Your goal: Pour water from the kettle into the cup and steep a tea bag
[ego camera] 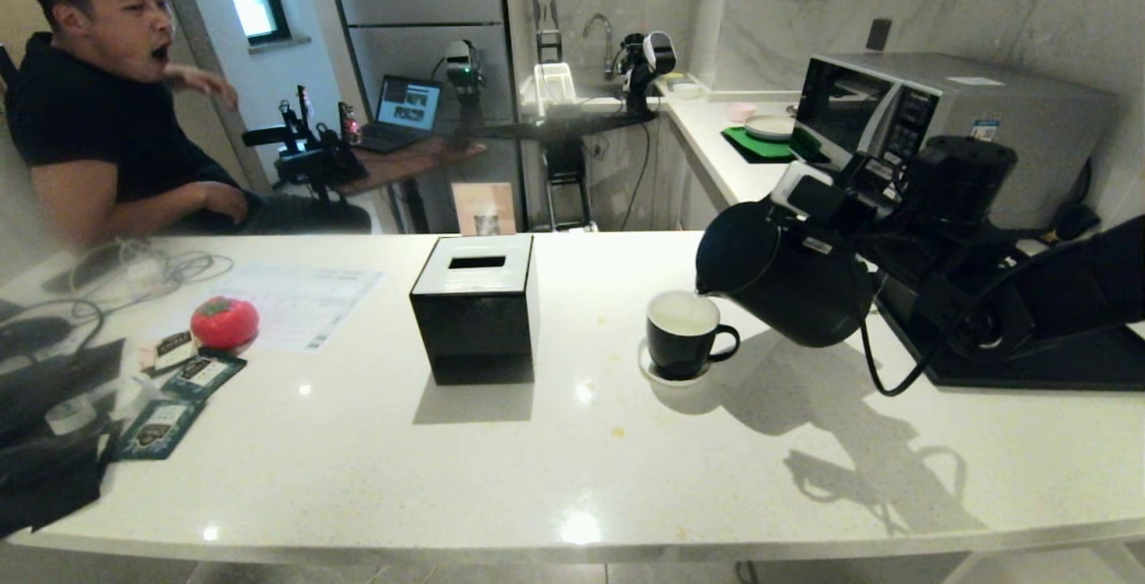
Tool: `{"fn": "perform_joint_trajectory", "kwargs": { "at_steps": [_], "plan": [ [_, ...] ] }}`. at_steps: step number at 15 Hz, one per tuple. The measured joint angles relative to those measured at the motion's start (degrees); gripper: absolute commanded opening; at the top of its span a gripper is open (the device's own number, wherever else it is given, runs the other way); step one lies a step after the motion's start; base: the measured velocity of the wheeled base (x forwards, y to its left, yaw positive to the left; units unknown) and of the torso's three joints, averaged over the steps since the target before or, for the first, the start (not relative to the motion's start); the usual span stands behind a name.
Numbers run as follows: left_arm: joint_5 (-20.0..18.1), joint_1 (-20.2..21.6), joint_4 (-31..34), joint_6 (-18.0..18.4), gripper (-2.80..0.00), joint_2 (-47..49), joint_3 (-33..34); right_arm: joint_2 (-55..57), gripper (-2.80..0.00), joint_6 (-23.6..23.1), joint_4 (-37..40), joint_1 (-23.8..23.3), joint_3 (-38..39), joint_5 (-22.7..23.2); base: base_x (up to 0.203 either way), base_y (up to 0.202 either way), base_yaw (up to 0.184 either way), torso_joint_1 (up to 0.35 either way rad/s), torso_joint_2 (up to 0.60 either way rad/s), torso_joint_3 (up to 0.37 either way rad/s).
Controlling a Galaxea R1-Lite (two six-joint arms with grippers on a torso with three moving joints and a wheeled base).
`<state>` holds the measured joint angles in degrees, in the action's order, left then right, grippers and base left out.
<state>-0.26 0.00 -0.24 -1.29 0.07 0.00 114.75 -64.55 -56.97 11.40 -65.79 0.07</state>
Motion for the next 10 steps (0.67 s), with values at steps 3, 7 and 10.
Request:
{"fn": "perform_joint_trajectory", "kwargs": {
  "at_steps": [3, 7, 10],
  "plan": [
    [0.0, 0.0, 0.0, 0.0, -2.8, 0.0, 0.0, 0.0, -2.8, 0.0, 0.0, 0.0, 0.2, 0.0, 0.0, 0.0, 0.0, 0.0, 0.0, 0.0],
    [0.0, 0.0, 0.0, 0.0, -2.8, 0.0, 0.0, -0.1, -2.8, 0.3, 0.0, 0.0, 0.4, 0.1, 0.0, 0.0, 0.0, 0.0, 0.0, 0.0],
    [0.0, 0.0, 0.0, 0.0, -2.8, 0.0, 0.0, -0.2, -2.8, 0.7, 0.0, 0.0, 0.4, 0.1, 0.0, 0.0, 0.0, 0.0, 0.0, 0.0]
  ]
}}
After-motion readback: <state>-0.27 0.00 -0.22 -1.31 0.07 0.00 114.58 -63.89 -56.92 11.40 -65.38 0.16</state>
